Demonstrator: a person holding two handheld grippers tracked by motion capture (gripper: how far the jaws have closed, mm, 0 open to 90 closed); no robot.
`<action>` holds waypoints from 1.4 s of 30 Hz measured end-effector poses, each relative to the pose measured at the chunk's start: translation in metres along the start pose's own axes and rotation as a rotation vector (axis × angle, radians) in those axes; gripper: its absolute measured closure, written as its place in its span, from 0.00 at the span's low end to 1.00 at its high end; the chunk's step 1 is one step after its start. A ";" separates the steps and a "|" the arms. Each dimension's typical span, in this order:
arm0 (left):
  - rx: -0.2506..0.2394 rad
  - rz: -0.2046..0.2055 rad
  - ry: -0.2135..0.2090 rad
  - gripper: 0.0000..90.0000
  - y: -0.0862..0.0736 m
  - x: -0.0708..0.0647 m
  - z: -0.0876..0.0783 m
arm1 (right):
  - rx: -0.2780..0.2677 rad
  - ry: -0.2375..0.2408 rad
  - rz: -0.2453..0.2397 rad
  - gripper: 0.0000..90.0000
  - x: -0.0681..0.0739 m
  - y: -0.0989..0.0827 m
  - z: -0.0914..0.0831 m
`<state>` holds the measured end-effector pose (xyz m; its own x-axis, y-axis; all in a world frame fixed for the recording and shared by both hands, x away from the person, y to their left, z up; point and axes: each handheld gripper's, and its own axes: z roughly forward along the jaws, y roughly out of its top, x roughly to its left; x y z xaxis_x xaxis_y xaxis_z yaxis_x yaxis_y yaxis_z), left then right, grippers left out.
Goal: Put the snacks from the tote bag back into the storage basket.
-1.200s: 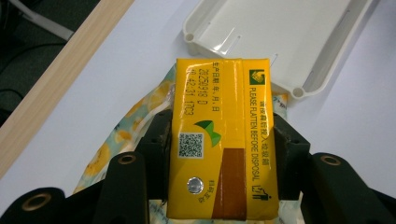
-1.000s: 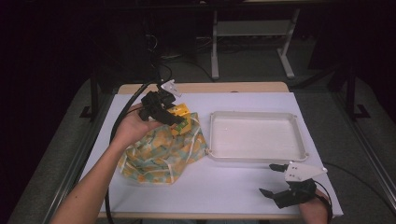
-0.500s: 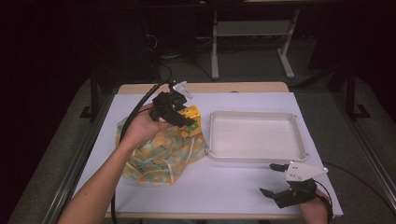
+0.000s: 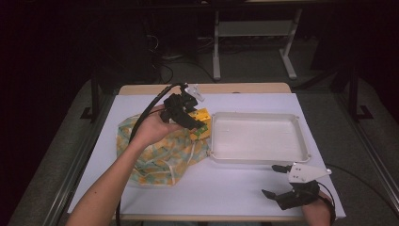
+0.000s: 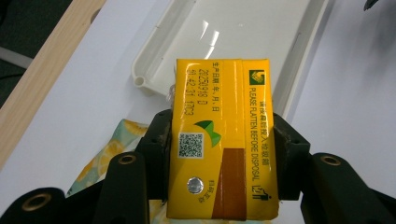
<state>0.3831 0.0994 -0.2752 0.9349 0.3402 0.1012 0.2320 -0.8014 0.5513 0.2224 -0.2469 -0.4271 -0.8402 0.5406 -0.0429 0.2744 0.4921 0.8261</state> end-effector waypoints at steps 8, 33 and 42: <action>0.001 0.019 -0.012 0.56 0.008 -0.004 0.007 | -0.004 0.005 -0.001 0.15 0.001 0.001 0.000; -0.007 0.061 -0.074 0.56 0.025 -0.014 0.033 | -0.009 0.011 0.003 0.15 0.000 0.000 -0.001; -0.009 0.068 -0.089 0.56 0.030 -0.018 0.040 | -0.016 0.010 -0.001 0.15 0.000 0.000 -0.001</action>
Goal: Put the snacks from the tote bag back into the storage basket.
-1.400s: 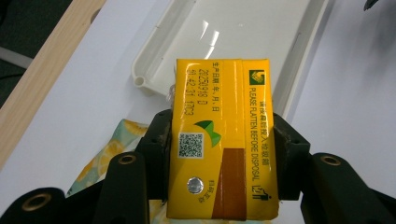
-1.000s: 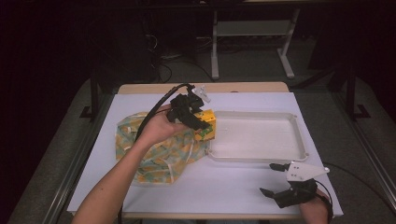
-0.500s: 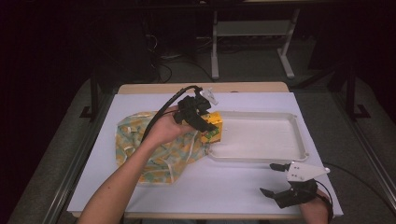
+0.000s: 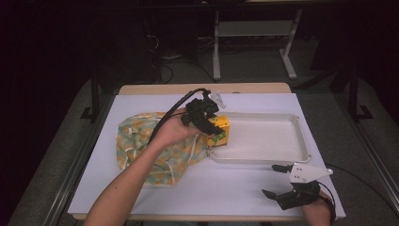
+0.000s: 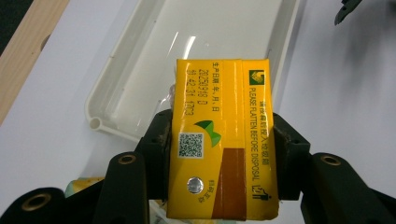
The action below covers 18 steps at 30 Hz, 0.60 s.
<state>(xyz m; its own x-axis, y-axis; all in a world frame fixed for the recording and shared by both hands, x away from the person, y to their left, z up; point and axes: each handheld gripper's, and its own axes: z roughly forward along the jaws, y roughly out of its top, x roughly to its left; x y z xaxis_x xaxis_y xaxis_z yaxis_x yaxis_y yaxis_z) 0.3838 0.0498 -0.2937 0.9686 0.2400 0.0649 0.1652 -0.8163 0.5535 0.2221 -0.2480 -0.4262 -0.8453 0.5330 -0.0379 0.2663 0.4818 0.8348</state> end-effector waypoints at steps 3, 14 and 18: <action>0.001 0.003 -0.005 0.56 0.001 0.001 0.002 | -0.001 0.000 0.001 0.15 0.000 0.000 0.000; -0.001 0.002 -0.023 0.56 0.006 -0.001 0.012 | -0.002 0.001 0.000 0.15 0.000 0.000 0.000; 0.003 0.008 -0.032 0.56 0.008 -0.001 0.016 | -0.004 0.001 0.000 0.15 0.000 0.000 0.000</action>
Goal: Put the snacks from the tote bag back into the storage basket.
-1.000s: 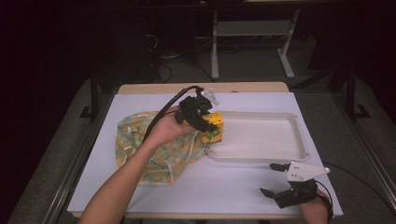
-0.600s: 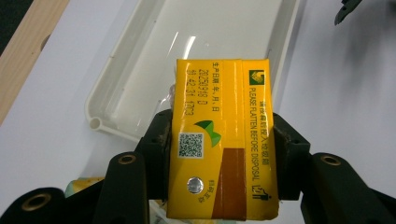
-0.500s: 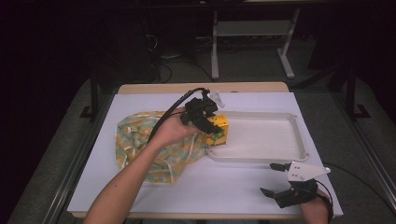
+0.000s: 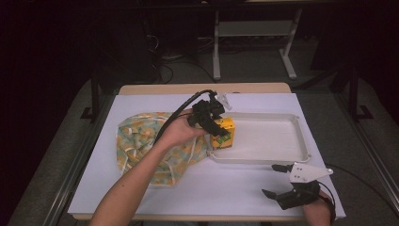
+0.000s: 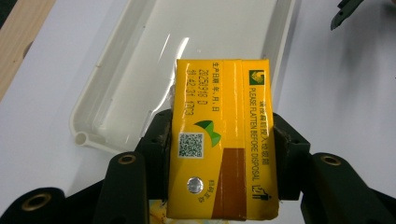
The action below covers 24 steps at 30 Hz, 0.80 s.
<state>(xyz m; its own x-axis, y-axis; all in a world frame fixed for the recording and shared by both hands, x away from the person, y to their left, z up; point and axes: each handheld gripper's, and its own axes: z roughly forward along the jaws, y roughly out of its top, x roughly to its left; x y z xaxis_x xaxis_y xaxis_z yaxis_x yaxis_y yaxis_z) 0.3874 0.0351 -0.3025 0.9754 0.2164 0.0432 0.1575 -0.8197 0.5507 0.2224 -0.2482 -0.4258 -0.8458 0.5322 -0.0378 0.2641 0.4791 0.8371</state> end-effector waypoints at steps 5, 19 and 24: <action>0.003 0.008 -0.009 0.56 0.003 -0.001 0.008 | 0.000 0.000 0.004 0.15 0.000 0.000 0.000; 0.018 0.044 -0.038 0.56 0.012 -0.005 0.025 | -0.006 0.002 0.005 0.15 0.000 0.000 -0.001; 0.026 0.053 -0.047 0.56 0.012 -0.005 0.031 | -0.009 0.002 0.004 0.15 -0.001 0.000 -0.001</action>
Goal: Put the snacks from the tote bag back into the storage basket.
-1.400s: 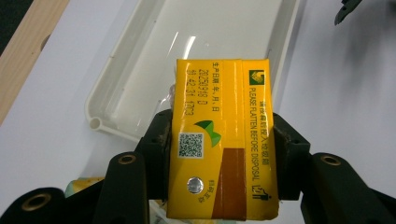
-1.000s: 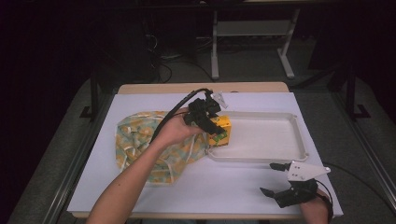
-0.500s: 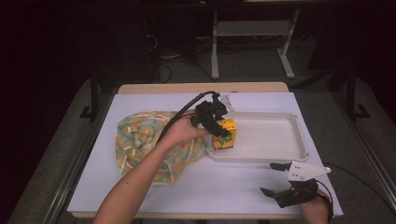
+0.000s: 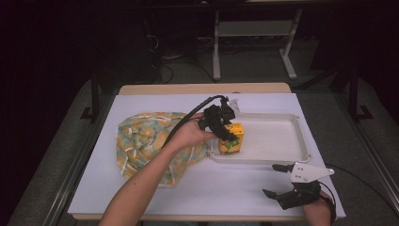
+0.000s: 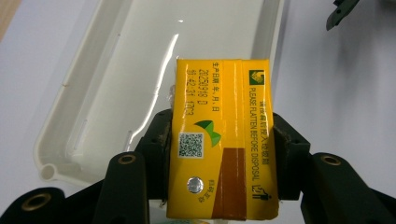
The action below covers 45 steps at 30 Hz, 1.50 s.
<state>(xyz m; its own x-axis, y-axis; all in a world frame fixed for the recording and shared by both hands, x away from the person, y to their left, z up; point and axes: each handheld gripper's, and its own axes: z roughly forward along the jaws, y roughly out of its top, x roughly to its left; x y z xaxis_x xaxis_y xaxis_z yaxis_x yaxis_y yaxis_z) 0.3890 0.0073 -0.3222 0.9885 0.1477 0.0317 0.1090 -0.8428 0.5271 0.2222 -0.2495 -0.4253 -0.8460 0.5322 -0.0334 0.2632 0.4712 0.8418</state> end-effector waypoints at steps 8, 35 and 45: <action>0.003 0.005 -0.016 0.56 0.001 -0.001 0.008 | -0.002 0.001 0.000 0.15 0.000 0.000 0.000; 0.033 0.020 -0.034 0.56 -0.005 0.003 0.023 | -0.004 -0.001 -0.002 0.15 0.000 0.000 -0.001; 0.046 0.025 -0.045 0.56 -0.008 0.003 0.029 | -0.005 0.000 0.002 0.15 0.000 0.000 0.000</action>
<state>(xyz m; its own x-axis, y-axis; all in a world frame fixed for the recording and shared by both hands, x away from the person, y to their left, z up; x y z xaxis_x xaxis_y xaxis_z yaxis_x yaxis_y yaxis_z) 0.3945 -0.0004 -0.3507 0.9945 0.1042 0.0056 0.0884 -0.8691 0.4867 0.2215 -0.2498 -0.4255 -0.8453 0.5333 -0.0318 0.2624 0.4664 0.8447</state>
